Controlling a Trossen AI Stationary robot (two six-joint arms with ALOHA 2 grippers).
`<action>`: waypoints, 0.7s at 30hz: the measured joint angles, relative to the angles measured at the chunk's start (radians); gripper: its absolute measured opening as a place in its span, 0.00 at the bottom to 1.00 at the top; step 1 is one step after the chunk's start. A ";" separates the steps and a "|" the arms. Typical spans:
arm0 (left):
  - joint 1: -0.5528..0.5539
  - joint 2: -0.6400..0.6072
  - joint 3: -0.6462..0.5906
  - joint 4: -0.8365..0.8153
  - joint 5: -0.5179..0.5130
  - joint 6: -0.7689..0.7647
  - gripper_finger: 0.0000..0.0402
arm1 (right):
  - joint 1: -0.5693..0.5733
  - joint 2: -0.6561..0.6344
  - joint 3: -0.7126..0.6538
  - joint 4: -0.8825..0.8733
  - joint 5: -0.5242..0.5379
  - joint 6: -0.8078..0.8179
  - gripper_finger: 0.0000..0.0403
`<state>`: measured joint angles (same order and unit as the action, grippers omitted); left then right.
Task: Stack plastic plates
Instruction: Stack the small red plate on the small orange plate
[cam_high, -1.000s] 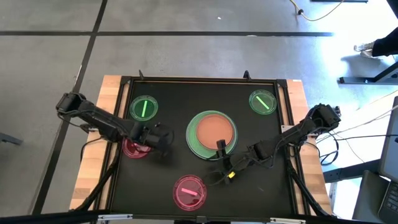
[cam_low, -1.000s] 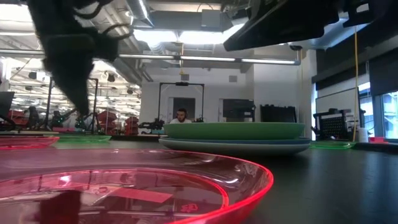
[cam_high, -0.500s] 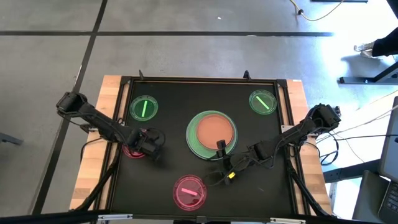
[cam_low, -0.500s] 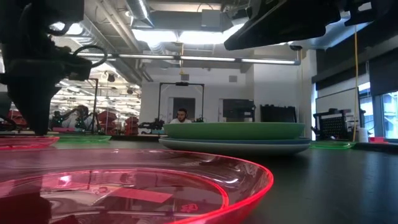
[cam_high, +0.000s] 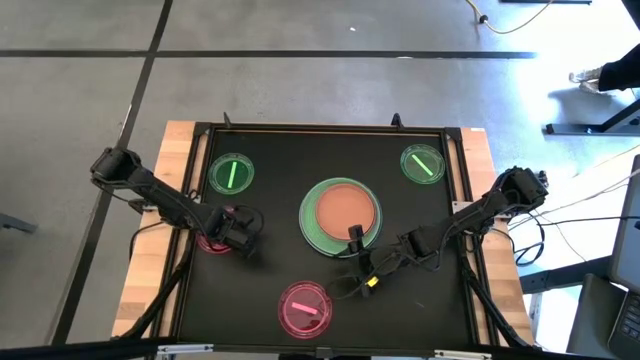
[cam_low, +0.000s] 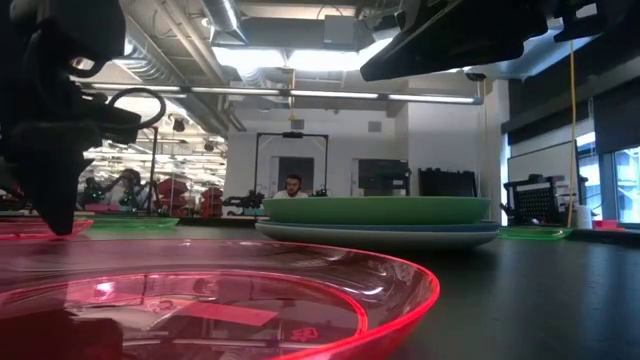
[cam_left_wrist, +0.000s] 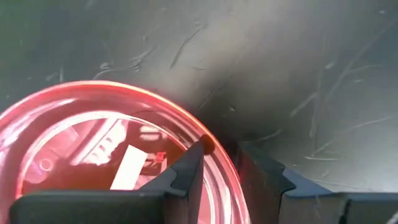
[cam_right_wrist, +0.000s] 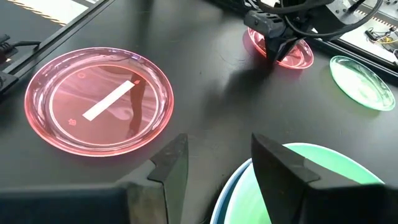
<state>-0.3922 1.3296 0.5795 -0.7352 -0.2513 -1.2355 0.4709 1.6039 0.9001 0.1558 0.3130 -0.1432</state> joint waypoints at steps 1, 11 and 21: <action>0.000 0.000 -0.003 0.001 0.000 -0.007 0.23 | 0.000 0.000 0.000 0.000 0.000 0.000 0.41; 0.000 0.000 -0.009 -0.001 -0.011 0.007 0.16 | 0.000 0.000 0.000 0.000 0.000 0.000 0.41; -0.005 -0.001 -0.009 0.039 -0.035 0.044 0.01 | 0.000 0.000 0.000 0.000 0.000 0.000 0.41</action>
<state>-0.3977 1.3289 0.5707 -0.6964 -0.2859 -1.1913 0.4709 1.6039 0.9001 0.1562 0.3130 -0.1436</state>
